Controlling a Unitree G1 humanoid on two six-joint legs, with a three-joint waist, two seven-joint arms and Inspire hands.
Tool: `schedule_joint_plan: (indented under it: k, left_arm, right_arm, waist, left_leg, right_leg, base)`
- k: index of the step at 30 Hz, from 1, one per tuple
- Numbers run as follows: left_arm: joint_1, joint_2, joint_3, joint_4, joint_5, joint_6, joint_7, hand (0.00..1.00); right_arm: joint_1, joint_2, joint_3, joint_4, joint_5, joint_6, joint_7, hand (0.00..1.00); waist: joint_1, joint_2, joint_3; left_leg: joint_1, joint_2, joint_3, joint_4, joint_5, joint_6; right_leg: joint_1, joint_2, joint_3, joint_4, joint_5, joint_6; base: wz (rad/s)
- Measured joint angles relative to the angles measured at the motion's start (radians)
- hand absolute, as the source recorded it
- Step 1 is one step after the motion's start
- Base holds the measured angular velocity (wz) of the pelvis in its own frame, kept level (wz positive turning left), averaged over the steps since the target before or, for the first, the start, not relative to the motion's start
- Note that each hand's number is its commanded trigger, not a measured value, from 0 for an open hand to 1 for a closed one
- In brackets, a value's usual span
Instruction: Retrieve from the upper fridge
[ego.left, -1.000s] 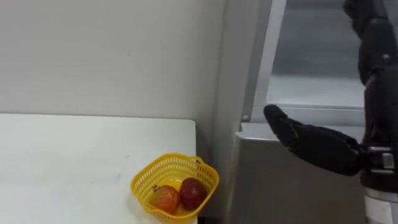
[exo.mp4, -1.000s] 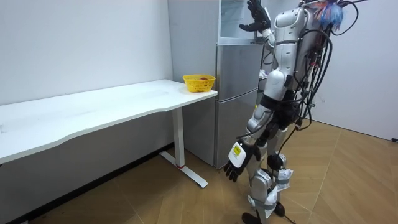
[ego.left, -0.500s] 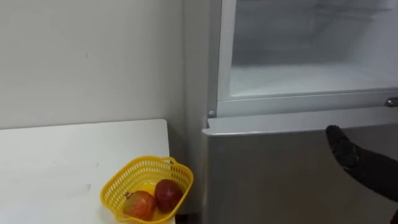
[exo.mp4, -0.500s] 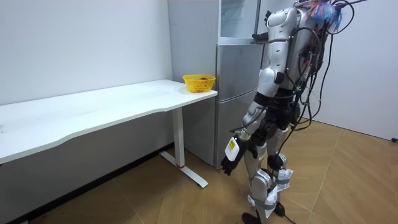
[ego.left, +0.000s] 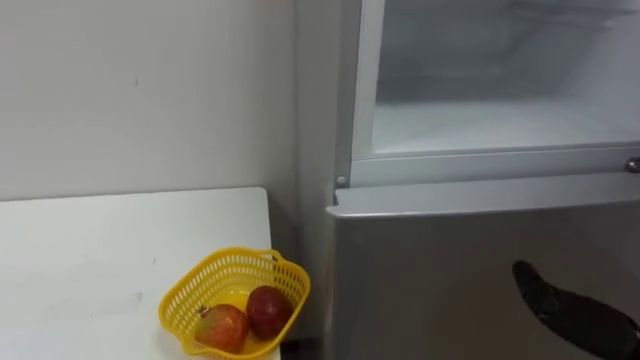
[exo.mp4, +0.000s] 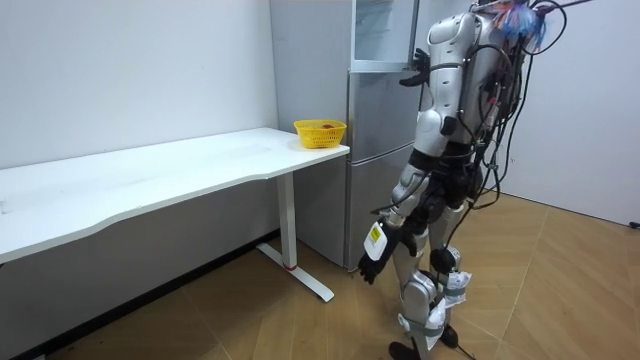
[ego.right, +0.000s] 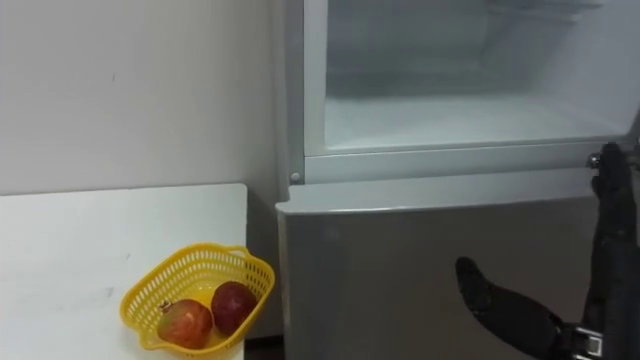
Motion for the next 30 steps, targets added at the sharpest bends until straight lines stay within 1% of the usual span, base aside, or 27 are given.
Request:
schedule_joint_plan:
  k: [2,3,5,8,9,12,13,16,18,19,20,21,22,23,24,25,26,27,28,29,30]
  left_arm:
    - [0.002,0.0,0.0,-0.001,0.0,0.002,0.0,0.0]
    - [0.003,0.0,0.0,-0.002,0.0,0.004,0.0,0.0]
    - [0.005,0.0,0.002,-0.02,0.0,0.016,-0.001,0.0]
    - [0.015,0.0,0.003,-0.039,0.001,0.03,-0.001,0.0]
    - [0.015,0.0,0.003,-0.04,0.001,0.033,-0.001,0.0]
    - [0.014,0.0,0.003,-0.046,0.001,0.043,-0.002,0.0]
    - [0.014,0.0,0.003,-0.055,0.001,0.049,-0.003,0.0]
    - [0.01,-0.001,0.002,-0.079,0.002,0.051,-0.007,0.0]
    - [0.012,0.0,0.002,-0.085,0.003,0.053,-0.008,0.0]
    - [0.017,0.0,0.003,-0.105,0.003,0.058,-0.01,0.0]
    - [0.023,0.001,0.003,-0.12,0.002,0.061,-0.01,0.0]
    - [0.022,0.001,0.003,-0.12,0.002,0.063,-0.01,0.0]
    - [0.022,0.002,0.006,-0.122,0.002,0.067,-0.008,0.0]
    - [0.026,0.001,0.013,-0.128,0.002,0.067,-0.006,0.0]
    - [0.029,0.002,0.014,-0.132,0.002,0.067,-0.005,0.0]
    - [0.039,0.001,0.015,-0.147,0.002,0.068,-0.001,0.0]
    - [0.046,0.001,0.014,-0.155,0.0,0.068,0.0,0.0]
    - [0.051,0.001,0.014,-0.155,-0.003,0.069,0.002,0.0]
    - [0.058,0.0,0.014,-0.155,-0.009,0.069,0.006,0.0]
    - [0.065,0.0,0.014,-0.155,-0.025,0.069,0.011,0.0]
    - [0.069,0.001,0.015,-0.158,-0.037,0.069,0.015,0.0]
  right_arm:
    - [0.0,0.003,0.0,0.011,0.012,0.008,0.025,0.0]
    - [0.001,0.006,0.0,0.015,0.012,0.008,0.031,0.0]
    - [0.02,0.024,0.0,0.024,0.011,0.011,0.046,0.0]
    - [0.058,0.031,0.001,0.024,0.011,0.042,0.077,0.0]
    - [0.067,0.037,0.001,0.024,0.015,0.052,0.079,0.0]
    - [0.079,0.042,0.003,0.026,0.022,0.064,0.091,0.0]
    - [0.08,0.042,0.012,0.041,0.025,0.064,0.098,0.0]
    - [0.085,0.041,0.037,0.076,0.082,0.074,0.123,0.0]
    - [0.084,0.041,0.039,0.117,0.146,0.079,0.153,0.0]
    - [0.084,0.04,0.039,0.136,0.185,0.092,0.165,0.0]
    - [0.084,0.04,0.038,0.162,0.235,0.094,0.175,0.0]
    - [0.084,0.04,0.038,0.182,0.262,0.095,0.176,0.0]
    - [0.085,0.04,0.037,0.22,0.33,0.099,0.173,0.0]
    - [0.092,0.041,0.035,0.241,0.404,0.111,0.168,0.0]
    - [0.097,0.041,0.034,0.246,0.438,0.116,0.163,0.0]
    - [0.11,0.041,0.034,0.251,0.503,0.119,0.148,0.0]
    - [0.113,0.041,0.031,0.253,0.581,0.123,0.136,0.0]
    - [0.113,0.041,0.028,0.254,0.622,0.125,0.13,0.0]
    - [0.112,0.041,0.012,0.261,0.718,0.125,0.118,0.0]
    - [0.112,0.042,-0.008,0.274,0.819,0.123,0.104,0.0]
    - [0.112,0.042,-0.028,0.285,0.949,0.118,0.079,0.0]
  waist:
    - [0.002,-0.004,0.0027]
    - [0.002,-0.004,0.0023]
    - [0.001,-0.006,0.0021]
    - [0.002,-0.01,0.0016]
    - [0.002,-0.008,0.0021]
    - [0.003,-0.006,0.0012]
    - [0.002,-0.002,0.0024]
    - [0.002,0.004,0.0023]
    - [0.003,0.01,-0.0003]
    - [0.002,0.009,-0.0028]
    - [-0.001,0.013,-0.0014]
    - [-0.001,0.014,-0.0018]
    - [-0.003,0.013,-0.0022]
    - [-0.003,0.013,-0.0019]
    - [-0.003,0.013,-0.0001]
    - [-0.003,0.012,0.0034]
    - [-0.011,0.012,0.0053]
    - [-0.015,0.011,0.0063]
    - [-0.026,0.01,0.007]
    - [-0.029,0.012,0.0075]
    - [-0.034,0.01,0.0062]
  left_leg:
    - [-0.001,0.0,0.001,-0.002,0.0,0.0]
    - [0.0,0.0,0.001,-0.002,0.0,0.0]
    - [-0.001,0.0,0.001,-0.008,-0.001,-0.001]
    - [-0.003,0.0,0.001,-0.009,-0.001,-0.001]
    - [-0.005,-0.001,0.001,-0.01,-0.001,-0.001]
    - [-0.006,0.0,0.001,-0.011,-0.001,-0.001]
    - [-0.005,0.0,0.001,-0.011,-0.001,-0.001]
    - [-0.005,0.0,0.001,-0.011,-0.001,-0.001]
    - [-0.003,-0.001,0.001,-0.011,-0.001,-0.001]
    - [-0.002,-0.001,0.003,-0.011,-0.001,-0.001]
    - [-0.001,-0.001,0.003,-0.011,-0.001,-0.001]
    - [0.0,-0.001,0.003,-0.011,-0.001,-0.001]
    - [0.002,-0.001,0.003,-0.01,-0.001,-0.001]
    - [0.005,-0.001,0.004,-0.01,-0.001,-0.001]
    - [0.007,0.0,0.005,-0.01,-0.001,-0.001]
    - [0.01,0.0,0.006,-0.01,-0.001,-0.001]
    - [0.011,-0.001,0.006,-0.01,-0.001,-0.001]
    - [0.011,-0.001,0.003,-0.01,-0.001,-0.001]
    - [0.013,-0.001,0.002,-0.012,-0.001,-0.001]
    - [0.013,-0.001,0.002,-0.015,-0.002,-0.001]
    - [0.013,-0.001,0.002,-0.017,-0.002,-0.001]
  right_leg:
    - [-0.001,0.0,0.0,0.0,-0.001,0.0]
    - [-0.001,0.0,0.0,0.0,-0.001,0.001]
    - [-0.001,0.0,-0.003,-0.001,-0.001,0.001]
    - [-0.001,0.002,-0.004,0.0,-0.001,0.001]
    - [-0.001,0.002,-0.004,0.0,-0.001,0.002]
    - [-0.001,0.003,-0.004,0.0,0.0,0.002]
    - [-0.002,0.003,-0.003,0.0,0.0,0.002]
    - [-0.002,0.003,-0.003,-0.001,0.0,0.002]
    - [0.001,0.003,-0.001,0.0,0.0,0.002]
    - [0.001,0.003,0.001,0.0,0.0,0.002]
    - [0.003,0.002,-0.001,-0.001,0.0,0.002]
    - [0.005,0.002,-0.001,-0.002,0.0,0.002]
    - [0.006,0.002,-0.001,-0.002,0.0,0.002]
    - [0.005,0.001,0.0,-0.002,-0.001,0.001]
    - [0.003,0.001,0.001,-0.002,-0.001,0.001]
    - [0.001,0.001,0.006,-0.002,-0.002,0.001]
    - [0.0,0.0,0.006,-0.002,-0.005,0.002]
    - [0.0,0.0,0.007,-0.002,-0.005,0.002]
    - [0.002,0.002,0.012,-0.001,-0.006,0.002]
    - [0.003,0.002,0.015,-0.001,-0.006,0.002]
    - [0.001,0.002,0.013,0.0,-0.006,0.002]
  base:
    - [0.0]
    - [0.04]
    - [0.06]
    - [0.01]
    - [0.0]
    - [0.0]
    - [0.0]
    - [0.0]
    - [0.0]
    - [0.0]
    - [0.0]
    - [0.0]
    - [0.0]
    - [0.0]
    - [-0.05]
    - [-0.05]
    - [0.0]
    - [0.0]
    - [0.0]
    - [0.0]
    - [0.0]
